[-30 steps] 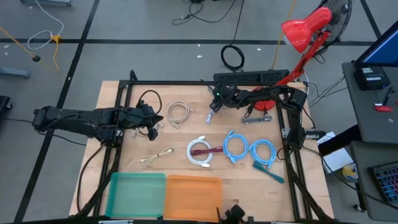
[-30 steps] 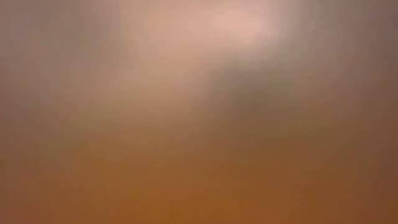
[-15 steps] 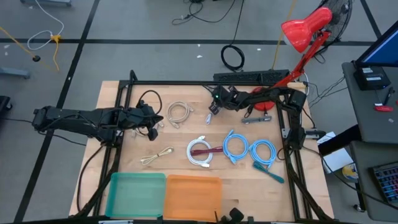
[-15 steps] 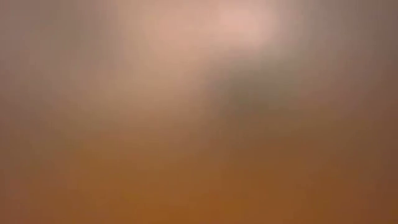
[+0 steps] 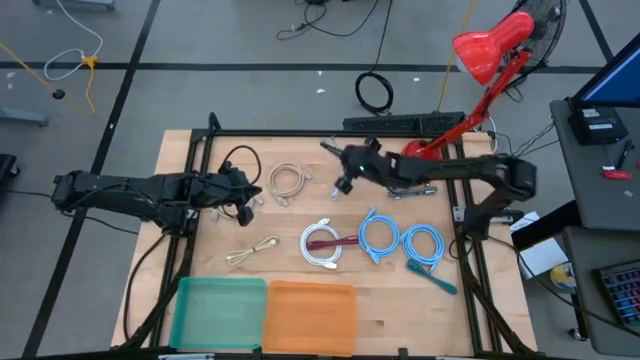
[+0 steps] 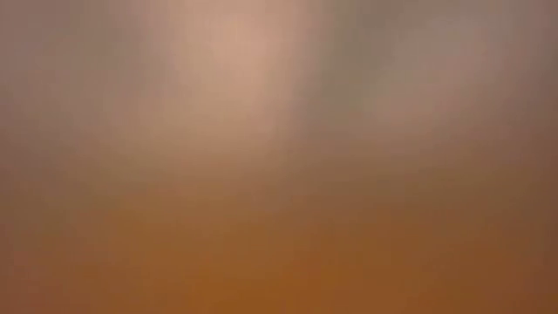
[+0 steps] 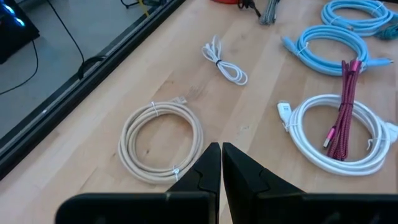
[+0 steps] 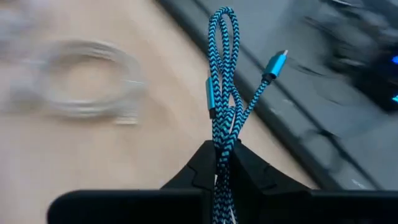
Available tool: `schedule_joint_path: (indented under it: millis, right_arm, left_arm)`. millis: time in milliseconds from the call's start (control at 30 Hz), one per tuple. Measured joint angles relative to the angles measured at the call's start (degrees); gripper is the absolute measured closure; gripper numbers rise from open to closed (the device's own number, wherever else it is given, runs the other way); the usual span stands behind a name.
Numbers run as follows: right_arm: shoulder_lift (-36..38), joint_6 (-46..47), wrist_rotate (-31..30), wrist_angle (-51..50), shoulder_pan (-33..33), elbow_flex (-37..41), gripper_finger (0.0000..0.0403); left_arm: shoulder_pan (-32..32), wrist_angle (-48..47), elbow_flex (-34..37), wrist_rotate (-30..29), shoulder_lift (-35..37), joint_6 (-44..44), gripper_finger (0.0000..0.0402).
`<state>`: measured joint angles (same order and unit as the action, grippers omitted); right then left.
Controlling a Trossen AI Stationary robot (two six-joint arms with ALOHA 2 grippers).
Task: Pick & Place USB Port
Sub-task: Put the left blue charger cable into the orange bin
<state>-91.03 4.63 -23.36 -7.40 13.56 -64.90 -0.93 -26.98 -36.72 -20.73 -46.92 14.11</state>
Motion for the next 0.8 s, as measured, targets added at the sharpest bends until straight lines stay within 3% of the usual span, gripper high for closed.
schedule_joint_path:
  millis: [233,400,600,800]
  right_arm:
    - [6.6,6.1,15.1,-6.7,-13.0,-0.1,0.0391]
    - [6.8,13.5,17.9,-8.7,-25.3,-0.1,0.0391]
    - [3.1,21.0,18.2,-0.4,-36.7,0.0,0.0391]
    - [-4.1,27.1,26.9,10.4,-38.7,-1.1,0.039]
  left_arm:
    - [0.0,-1.6,0.0,0.3,0.0,1.1,0.038]
    - [0.0,-1.6,0.0,0.3,0.0,1.1,0.038]
    - [0.0,-1.4,0.0,-0.3,0.0,-0.2,0.038]
    - [-1.0,0.4,0.0,-0.3,0.0,-2.2,0.038]
